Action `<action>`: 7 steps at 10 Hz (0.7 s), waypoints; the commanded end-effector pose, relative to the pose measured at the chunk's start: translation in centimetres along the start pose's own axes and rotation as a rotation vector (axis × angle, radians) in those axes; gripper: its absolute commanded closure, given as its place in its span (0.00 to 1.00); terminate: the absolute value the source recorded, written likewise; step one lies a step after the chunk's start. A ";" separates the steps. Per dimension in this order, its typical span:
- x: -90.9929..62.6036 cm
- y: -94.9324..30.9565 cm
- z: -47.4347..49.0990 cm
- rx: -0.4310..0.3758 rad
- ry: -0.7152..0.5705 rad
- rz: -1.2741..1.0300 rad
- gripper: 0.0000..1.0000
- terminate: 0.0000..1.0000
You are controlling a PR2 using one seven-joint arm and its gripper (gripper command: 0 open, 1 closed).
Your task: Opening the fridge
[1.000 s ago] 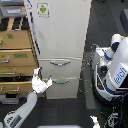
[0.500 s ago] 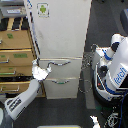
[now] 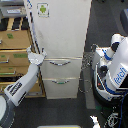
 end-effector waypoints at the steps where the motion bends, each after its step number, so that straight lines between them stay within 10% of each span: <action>1: 3.7 1.6 1.0 -0.020 -0.006 0.005 0.00 0.00; 7: 6.5 -0.3 1.4 -0.082 -0.029 -0.075 0.00 0.00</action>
